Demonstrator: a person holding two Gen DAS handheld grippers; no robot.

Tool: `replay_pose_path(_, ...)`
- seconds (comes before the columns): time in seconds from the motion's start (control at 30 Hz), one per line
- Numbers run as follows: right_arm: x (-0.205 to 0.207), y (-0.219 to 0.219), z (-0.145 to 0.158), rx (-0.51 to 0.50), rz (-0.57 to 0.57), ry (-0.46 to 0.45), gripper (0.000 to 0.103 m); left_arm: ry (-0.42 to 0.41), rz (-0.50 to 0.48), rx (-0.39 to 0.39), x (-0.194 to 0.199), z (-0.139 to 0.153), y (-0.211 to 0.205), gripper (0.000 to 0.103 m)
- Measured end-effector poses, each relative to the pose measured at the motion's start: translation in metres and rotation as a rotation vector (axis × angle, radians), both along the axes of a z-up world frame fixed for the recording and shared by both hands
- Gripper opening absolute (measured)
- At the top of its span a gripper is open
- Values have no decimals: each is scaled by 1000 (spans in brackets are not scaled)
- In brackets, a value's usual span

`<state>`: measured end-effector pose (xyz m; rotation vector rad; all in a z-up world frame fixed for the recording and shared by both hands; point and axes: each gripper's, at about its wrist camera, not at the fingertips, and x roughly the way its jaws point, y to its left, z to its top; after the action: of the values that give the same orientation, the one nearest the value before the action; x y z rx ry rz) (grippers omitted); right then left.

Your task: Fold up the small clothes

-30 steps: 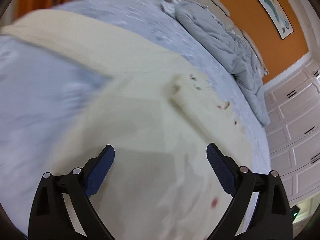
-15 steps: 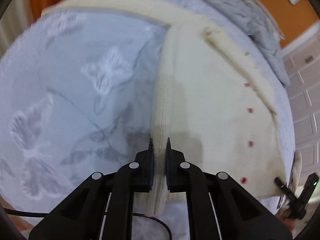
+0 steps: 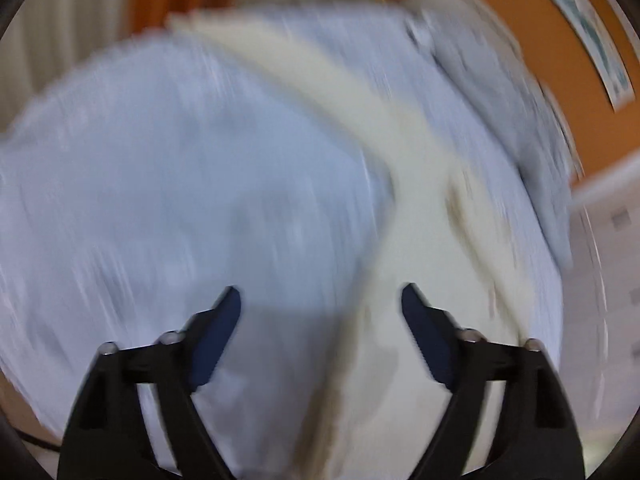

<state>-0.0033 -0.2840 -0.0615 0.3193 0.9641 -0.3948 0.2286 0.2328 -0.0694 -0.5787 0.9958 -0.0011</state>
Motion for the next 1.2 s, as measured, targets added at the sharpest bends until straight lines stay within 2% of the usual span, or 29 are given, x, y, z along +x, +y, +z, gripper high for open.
replay_pose_path(0.1, 27, 31, -5, -18, 104, 0, 51, -41, 124, 27, 63, 3, 30, 82)
replay_pose_path(0.17, 35, 46, -10, -11, 147, 6, 51, -43, 217, -5, 113, -8, 49, 82)
replay_pose_path(0.2, 39, 53, -13, 0, 165, 11, 51, -17, 270, -14, 138, -19, 62, 82)
replay_pose_path(0.23, 41, 62, -17, 7, 176, 17, 51, 2, 294, -27, 145, -29, 67, 81)
replay_pose_path(0.27, 45, 70, -24, 14, 190, 31, 51, 60, 347, -59, 164, -48, 79, 76)
replay_pose_path(0.3, 46, 76, -26, 17, 201, 44, 51, 89, 368, -75, 168, -57, 88, 67)
replay_pose_path(0.33, 49, 82, -30, 17, 212, 55, 51, 148, 422, -134, 173, -78, 99, 64)
replay_pose_path(0.37, 47, 87, -30, 16, 219, 58, 51, 129, 466, -158, 172, -83, 103, 64)
replay_pose_path(0.4, 50, 87, -34, 17, 227, 63, 51, 95, 490, -149, 170, -81, 105, 64)
replay_pose_path(0.43, 52, 89, -37, 19, 234, 73, 51, 75, 489, -109, 175, -77, 103, 57)
replay_pose_path(0.47, 53, 89, -40, 23, 235, 80, 51, 89, 437, -58, 184, -76, 98, 45)
replay_pose_path(0.5, 55, 89, -43, 30, 236, 87, 51, 91, 388, -32, 192, -76, 96, 11)
replay_pose_path(0.53, 56, 88, -45, 35, 235, 91, 51, 97, 340, -10, 200, -76, 92, 10)
replay_pose_path(0.57, 56, 87, -45, 36, 230, 89, 51, 86, 330, 5, 203, -73, 90, 9)
replay_pose_path(0.7, 54, 83, -43, 41, 213, 71, 51, -75, 230, 62, 206, -19, 54, 7)
replay_pose_path(0.77, 52, 78, -42, 53, 204, 63, 51, -230, 83, 121, 195, 36, -1, 7)
replay_pose_path(0.8, 51, 76, -42, 57, 197, 62, 51, -277, 34, 120, 191, 51, -19, 7)
replay_pose_path(0.83, 50, 73, -42, 66, 184, 60, 51, -348, -53, 91, 179, 77, -55, 7)
replay_pose_path(0.87, 50, 71, -42, 78, 179, 58, 51, -384, -116, 62, 168, 91, -80, 7)
replay_pose_path(0.93, 49, 67, -42, 97, 170, 54, 51, -411, -291, 24, 141, 108, -149, 9)
replay_pose_path(1.0, 48, 62, -42, 97, 161, 55, 51, -382, -421, 42, 118, 103, -202, 15)
replay_pose_path(1.07, 47, 56, -39, 94, 145, 54, 52, -314, -529, 65, 88, 79, -248, 40)
replay_pose_path(1.1, 46, 52, -34, 100, 141, 44, 52, -274, -550, 91, 70, 63, -262, 69)
replay_pose_path(1.13, 46, 50, -30, 102, 144, 32, 54, -264, -542, 109, 56, 52, -263, 78)
replay_pose_path(1.2, 52, 47, -19, 74, 166, 3, 61, -286, -522, 143, 30, 35, -255, 80)
